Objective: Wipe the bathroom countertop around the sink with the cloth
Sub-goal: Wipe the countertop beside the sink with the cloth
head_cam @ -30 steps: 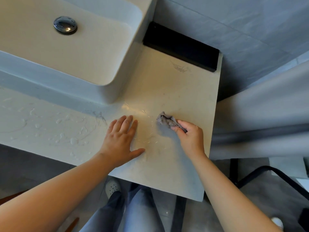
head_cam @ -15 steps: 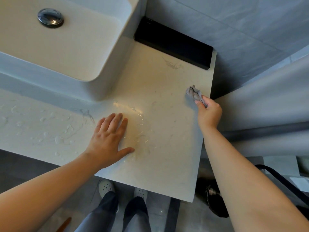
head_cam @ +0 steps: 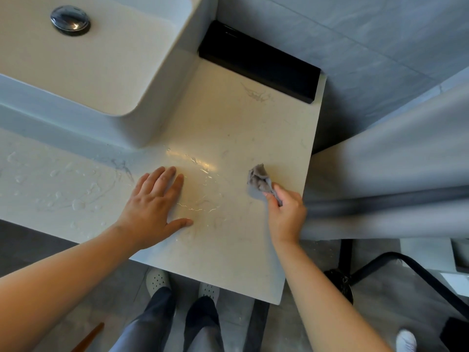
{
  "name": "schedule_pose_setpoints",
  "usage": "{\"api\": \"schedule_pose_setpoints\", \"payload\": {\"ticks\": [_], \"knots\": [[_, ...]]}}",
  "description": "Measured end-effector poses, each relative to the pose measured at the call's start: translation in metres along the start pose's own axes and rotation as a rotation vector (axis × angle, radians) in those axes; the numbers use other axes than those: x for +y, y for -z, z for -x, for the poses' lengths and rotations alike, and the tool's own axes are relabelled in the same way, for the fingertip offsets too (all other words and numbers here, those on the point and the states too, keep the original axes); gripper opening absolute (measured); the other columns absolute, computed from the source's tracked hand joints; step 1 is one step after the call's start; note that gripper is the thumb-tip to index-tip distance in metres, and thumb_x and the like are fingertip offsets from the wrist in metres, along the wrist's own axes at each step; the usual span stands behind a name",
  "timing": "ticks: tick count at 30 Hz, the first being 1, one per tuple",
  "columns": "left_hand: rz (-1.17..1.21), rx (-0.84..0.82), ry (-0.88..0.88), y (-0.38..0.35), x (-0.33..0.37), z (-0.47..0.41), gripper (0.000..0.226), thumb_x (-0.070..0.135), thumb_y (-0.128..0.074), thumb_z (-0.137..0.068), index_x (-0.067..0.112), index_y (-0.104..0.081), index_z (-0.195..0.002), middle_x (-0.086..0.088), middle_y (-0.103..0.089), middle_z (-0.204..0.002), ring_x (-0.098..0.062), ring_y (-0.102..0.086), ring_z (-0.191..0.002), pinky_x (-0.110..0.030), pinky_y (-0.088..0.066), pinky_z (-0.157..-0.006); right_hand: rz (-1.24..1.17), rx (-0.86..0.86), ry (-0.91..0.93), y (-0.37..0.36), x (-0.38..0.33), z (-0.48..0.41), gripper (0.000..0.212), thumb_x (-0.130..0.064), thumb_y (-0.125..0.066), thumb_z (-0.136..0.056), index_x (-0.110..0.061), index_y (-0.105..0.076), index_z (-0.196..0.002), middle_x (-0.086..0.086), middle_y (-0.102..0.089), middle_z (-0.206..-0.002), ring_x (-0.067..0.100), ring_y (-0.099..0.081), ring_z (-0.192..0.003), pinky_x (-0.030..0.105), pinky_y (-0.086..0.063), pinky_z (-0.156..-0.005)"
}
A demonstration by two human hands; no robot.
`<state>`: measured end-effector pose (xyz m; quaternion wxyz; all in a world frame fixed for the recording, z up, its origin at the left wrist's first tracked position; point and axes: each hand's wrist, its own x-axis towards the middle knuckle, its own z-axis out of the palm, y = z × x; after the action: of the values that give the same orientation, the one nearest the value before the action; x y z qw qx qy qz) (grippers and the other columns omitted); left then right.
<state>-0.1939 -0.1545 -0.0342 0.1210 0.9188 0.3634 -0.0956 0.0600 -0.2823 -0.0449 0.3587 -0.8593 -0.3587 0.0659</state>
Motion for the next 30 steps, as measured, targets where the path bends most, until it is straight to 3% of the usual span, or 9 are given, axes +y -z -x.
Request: {"api": "schedule_pose_setpoints", "payload": {"ticks": [6,9,13,16,19,25,27,30], "knots": [[0.011,0.007,0.031,0.004,0.005,-0.001,0.105,0.082,-0.023,-0.072,0.012,-0.018,-0.150,-0.012,-0.015,-0.157,-0.032,-0.011,-0.144,-0.044,-0.007,-0.116,-0.151,-0.195,-0.086,0.015,-0.010,0.028,0.031,-0.014,-0.072,-0.081,-0.007,-0.069,-0.112,0.004,-0.072,-0.103,0.013,-0.066,-0.093,0.029,-0.055,-0.082],[0.046,0.037,0.052,0.005,0.014,0.006,0.103,0.078,-0.029,-0.074,0.011,-0.011,-0.151,-0.010,-0.009,-0.158,-0.029,-0.007,-0.145,-0.041,-0.002,-0.116,-0.163,-0.114,-0.099,0.034,-0.010,0.009,0.033,-0.020,-0.070,-0.084,-0.008,-0.068,-0.115,-0.005,-0.068,-0.105,0.007,-0.065,-0.092,0.022,-0.052,-0.080],[0.077,0.052,-0.002,0.001,0.034,0.028,0.094,0.073,-0.025,-0.080,0.009,-0.018,-0.149,-0.010,-0.017,-0.157,-0.026,-0.010,-0.145,-0.041,-0.007,-0.117,-0.069,-0.001,-0.110,0.045,0.009,-0.027,0.028,-0.027,-0.065,-0.086,-0.013,-0.071,-0.109,0.003,-0.073,-0.098,0.017,-0.067,-0.089,0.039,-0.056,-0.076],[0.090,0.034,-0.023,-0.006,0.048,0.044,0.089,0.070,-0.027,-0.083,0.008,-0.026,-0.147,-0.010,-0.024,-0.155,-0.025,-0.016,-0.143,-0.038,-0.007,-0.117,-0.018,-0.010,-0.132,0.039,0.018,-0.032,0.027,-0.023,-0.065,-0.086,-0.011,-0.069,-0.110,0.004,-0.072,-0.098,0.019,-0.065,-0.091,0.041,-0.056,-0.077],[0.063,0.005,-0.004,-0.013,0.056,0.052,0.086,0.068,-0.026,-0.085,0.007,-0.031,-0.145,-0.011,-0.029,-0.153,-0.027,-0.021,-0.142,-0.038,-0.008,-0.115,0.039,-0.018,-0.038,0.030,0.019,-0.018,0.008,-0.016,-0.066,-0.085,-0.010,-0.070,-0.089,0.001,-0.069,-0.082,0.023,-0.061,-0.079,0.042,-0.053,-0.065],[0.032,0.023,0.043,-0.017,0.059,0.058,0.085,0.065,-0.028,-0.084,0.004,-0.035,-0.143,-0.014,-0.031,-0.151,-0.031,-0.025,-0.141,-0.039,-0.009,-0.115,0.030,0.006,0.025,0.022,0.009,0.023,0.010,-0.012,-0.069,-0.082,-0.009,-0.062,-0.075,-0.002,-0.062,-0.073,0.018,-0.053,-0.072,0.029,-0.042,-0.057],[0.024,0.033,0.067,-0.018,0.057,0.059,0.086,0.066,-0.027,-0.084,0.005,-0.034,-0.144,-0.014,-0.029,-0.152,-0.031,-0.023,-0.142,-0.041,-0.011,-0.116,-0.005,-0.021,0.032,0.018,0.007,0.041,0.005,-0.012,-0.070,-0.081,-0.008,-0.067,-0.082,0.002,-0.065,-0.081,0.015,-0.052,-0.075,0.023,-0.040,-0.061],[0.021,0.041,0.104,-0.018,0.053,0.060,0.088,0.067,-0.028,-0.083,0.005,-0.033,-0.144,-0.014,-0.027,-0.153,-0.032,-0.023,-0.142,-0.044,-0.015,-0.115,-0.066,-0.070,0.017,0.016,0.000,0.069,0.019,-0.011,-0.071,-0.081,-0.006,-0.071,-0.100,0.001,-0.064,-0.091,0.012,-0.056,-0.079,0.003,-0.038,-0.064]]}}
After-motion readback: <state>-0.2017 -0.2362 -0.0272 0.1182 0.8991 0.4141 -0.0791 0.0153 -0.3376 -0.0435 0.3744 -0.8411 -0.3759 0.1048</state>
